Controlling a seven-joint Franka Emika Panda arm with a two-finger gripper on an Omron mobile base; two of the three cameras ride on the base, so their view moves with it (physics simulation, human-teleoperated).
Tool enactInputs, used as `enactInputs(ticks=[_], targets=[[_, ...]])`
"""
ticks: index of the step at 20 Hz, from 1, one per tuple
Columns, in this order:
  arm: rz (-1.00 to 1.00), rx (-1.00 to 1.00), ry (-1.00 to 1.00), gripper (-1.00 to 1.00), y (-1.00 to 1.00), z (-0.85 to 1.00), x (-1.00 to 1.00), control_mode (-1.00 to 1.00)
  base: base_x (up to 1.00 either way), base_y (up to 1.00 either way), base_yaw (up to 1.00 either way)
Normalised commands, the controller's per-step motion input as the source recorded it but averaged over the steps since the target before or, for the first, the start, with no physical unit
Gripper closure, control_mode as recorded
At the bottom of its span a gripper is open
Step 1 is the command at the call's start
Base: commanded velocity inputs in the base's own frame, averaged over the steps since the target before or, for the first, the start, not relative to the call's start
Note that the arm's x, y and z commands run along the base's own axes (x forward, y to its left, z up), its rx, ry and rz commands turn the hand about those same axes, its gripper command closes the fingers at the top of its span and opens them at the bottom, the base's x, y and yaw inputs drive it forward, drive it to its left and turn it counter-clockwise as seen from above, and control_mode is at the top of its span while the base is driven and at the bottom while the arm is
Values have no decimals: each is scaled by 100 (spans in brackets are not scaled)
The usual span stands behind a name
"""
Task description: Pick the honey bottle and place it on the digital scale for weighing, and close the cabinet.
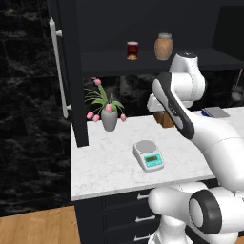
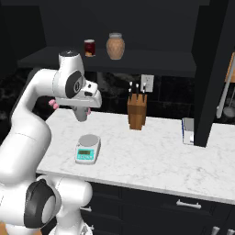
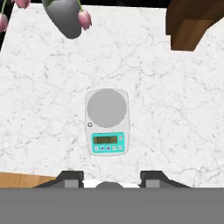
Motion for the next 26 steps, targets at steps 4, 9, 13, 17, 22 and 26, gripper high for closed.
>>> enactInputs(ticks=[4, 9, 13, 17, 22, 26], targets=[[0, 0, -16, -100, 0, 2, -41, -100, 0, 0, 0], [0, -1, -48, -100, 0, 49, -67, -100, 0, 0, 0], [-3, 0, -32, -100, 0, 92, -33, -100, 0, 0, 0], [-2, -1, -22, -100, 0, 97, -14, -100, 0, 0, 0], [0, 0, -13, -100, -8, 80, 0, -100, 0, 0, 0], [-5, 0, -20, -100, -22, 57, 0, -100, 0, 0, 0]])
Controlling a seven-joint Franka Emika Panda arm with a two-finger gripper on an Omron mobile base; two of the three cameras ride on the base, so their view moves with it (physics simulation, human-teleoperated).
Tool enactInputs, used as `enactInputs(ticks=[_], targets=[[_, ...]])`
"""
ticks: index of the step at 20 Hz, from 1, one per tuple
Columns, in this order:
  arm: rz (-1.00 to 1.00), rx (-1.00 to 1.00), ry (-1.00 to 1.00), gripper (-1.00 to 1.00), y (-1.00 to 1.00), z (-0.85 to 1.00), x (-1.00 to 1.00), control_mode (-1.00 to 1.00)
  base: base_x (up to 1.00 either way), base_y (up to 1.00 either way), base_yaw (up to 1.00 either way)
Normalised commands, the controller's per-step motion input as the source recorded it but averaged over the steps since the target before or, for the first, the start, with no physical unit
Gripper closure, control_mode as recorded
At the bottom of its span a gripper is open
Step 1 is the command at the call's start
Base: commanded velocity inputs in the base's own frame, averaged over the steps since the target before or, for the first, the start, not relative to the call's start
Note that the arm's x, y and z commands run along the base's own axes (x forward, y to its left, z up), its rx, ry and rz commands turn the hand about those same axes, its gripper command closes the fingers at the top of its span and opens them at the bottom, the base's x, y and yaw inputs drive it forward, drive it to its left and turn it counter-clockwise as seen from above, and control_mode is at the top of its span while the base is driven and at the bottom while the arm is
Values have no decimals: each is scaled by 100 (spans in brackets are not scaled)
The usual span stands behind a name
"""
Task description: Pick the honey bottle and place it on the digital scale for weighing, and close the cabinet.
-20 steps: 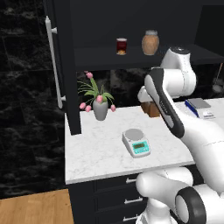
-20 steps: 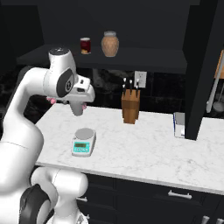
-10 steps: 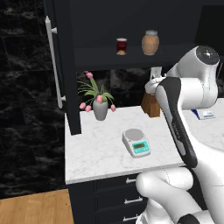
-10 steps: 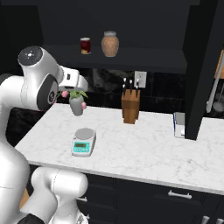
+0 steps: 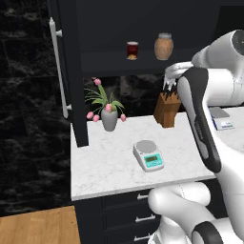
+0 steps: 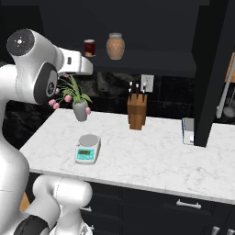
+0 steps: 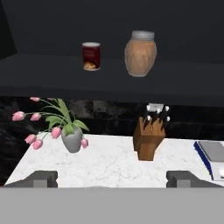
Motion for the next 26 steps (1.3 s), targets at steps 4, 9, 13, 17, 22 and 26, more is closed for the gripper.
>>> enactInputs(ticks=[4, 9, 13, 17, 22, 26], targets=[[-10, -1, -25, -100, -18, 55, 5, -100, 0, 0, 0], [-5, 0, -18, -100, -12, 33, 22, -100, 0, 0, 0], [0, 0, -17, -100, -11, 42, 6, -100, 0, 0, 0], [0, 0, -1, -100, -4, 13, 30, -100, 0, 0, 0], [1, 0, -1, -100, -4, -2, 47, -100, 0, 0, 0], [0, 0, -10, -100, -14, -6, 45, -100, 0, 0, 0]])
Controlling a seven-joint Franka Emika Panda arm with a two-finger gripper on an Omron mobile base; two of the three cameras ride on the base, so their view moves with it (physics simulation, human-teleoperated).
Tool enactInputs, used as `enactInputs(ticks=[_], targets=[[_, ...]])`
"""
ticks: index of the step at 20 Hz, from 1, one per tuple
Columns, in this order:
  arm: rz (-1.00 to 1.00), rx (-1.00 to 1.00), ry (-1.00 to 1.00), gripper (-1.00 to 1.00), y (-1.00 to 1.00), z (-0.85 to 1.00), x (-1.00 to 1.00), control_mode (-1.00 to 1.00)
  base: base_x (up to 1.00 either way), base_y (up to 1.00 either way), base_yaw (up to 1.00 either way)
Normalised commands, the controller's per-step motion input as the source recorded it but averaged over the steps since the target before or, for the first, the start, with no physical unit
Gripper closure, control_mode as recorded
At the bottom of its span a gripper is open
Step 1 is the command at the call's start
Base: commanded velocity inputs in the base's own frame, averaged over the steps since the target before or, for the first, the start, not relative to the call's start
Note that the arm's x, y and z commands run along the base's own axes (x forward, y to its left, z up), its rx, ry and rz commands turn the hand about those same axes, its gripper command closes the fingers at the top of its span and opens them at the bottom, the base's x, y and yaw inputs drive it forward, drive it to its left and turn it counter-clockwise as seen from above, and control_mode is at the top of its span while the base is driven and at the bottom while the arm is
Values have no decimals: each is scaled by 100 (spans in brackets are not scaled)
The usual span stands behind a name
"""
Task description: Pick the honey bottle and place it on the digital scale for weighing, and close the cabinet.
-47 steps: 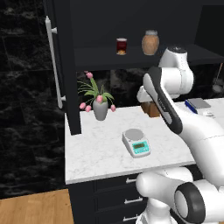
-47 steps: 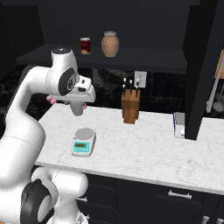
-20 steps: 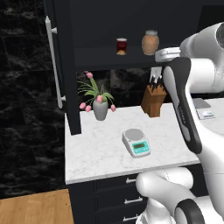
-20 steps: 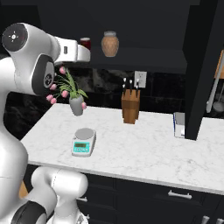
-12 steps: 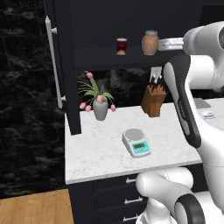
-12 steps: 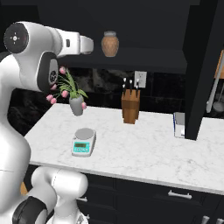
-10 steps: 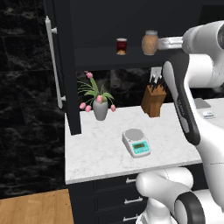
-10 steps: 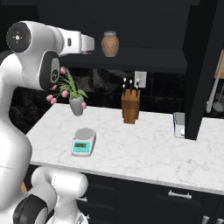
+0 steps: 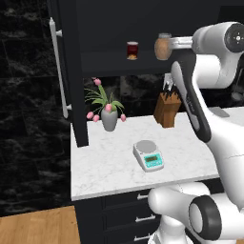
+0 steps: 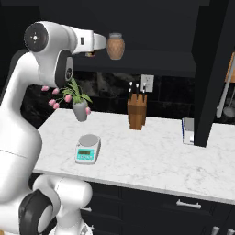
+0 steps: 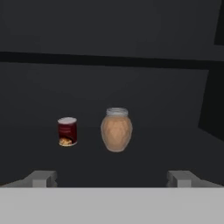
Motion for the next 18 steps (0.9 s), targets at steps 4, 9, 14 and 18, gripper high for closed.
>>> enactInputs(ticks=[4, 9, 14, 18], targets=[[0, 0, -6, -100, -1, -24, 47, -100, 0, 0, 0], [0, 0, -4, -100, -9, -6, 47, -100, 0, 0, 0], [0, 0, 0, -100, -13, 0, 47, -100, 0, 0, 0], [0, 0, 0, -100, -5, 0, 50, -100, 0, 0, 0]])
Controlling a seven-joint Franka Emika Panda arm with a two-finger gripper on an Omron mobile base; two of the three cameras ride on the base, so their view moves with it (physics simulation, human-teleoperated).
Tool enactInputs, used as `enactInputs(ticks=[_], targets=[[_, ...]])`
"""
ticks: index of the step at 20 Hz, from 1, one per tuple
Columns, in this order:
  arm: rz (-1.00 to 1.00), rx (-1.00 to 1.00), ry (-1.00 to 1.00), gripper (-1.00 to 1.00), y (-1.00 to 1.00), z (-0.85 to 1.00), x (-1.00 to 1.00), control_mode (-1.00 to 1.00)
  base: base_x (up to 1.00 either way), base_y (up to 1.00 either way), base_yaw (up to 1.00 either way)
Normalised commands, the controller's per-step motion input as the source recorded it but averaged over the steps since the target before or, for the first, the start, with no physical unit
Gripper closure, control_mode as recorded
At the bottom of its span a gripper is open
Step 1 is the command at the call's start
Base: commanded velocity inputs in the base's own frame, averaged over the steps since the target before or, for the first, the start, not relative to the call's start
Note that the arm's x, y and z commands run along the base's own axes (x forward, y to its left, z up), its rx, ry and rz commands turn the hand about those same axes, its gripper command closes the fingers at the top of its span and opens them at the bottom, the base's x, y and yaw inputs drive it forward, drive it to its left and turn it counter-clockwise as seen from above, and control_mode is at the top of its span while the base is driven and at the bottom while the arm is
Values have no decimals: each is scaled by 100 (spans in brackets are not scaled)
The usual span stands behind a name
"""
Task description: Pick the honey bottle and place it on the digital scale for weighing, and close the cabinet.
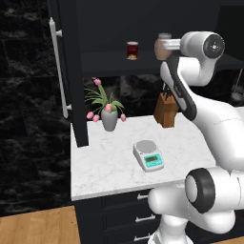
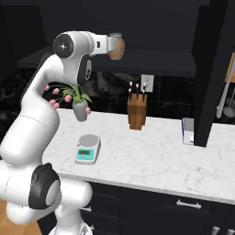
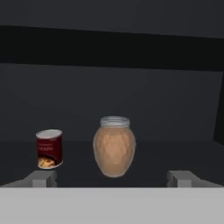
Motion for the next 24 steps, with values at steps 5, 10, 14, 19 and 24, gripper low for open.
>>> enactInputs(ticks=[5, 10, 14, 19, 24], targets=[[0, 1, 0, -100, -11, 0, 41, -100, 0, 0, 0], [0, 0, 0, -100, -13, 0, 32, -100, 0, 0, 0], [0, 0, 0, -100, -10, 0, 39, -100, 0, 0, 0], [0, 0, 0, -100, -1, 0, 40, -100, 0, 0, 0], [0, 0, 0, -100, 0, 0, 36, -100, 0, 0, 0]])
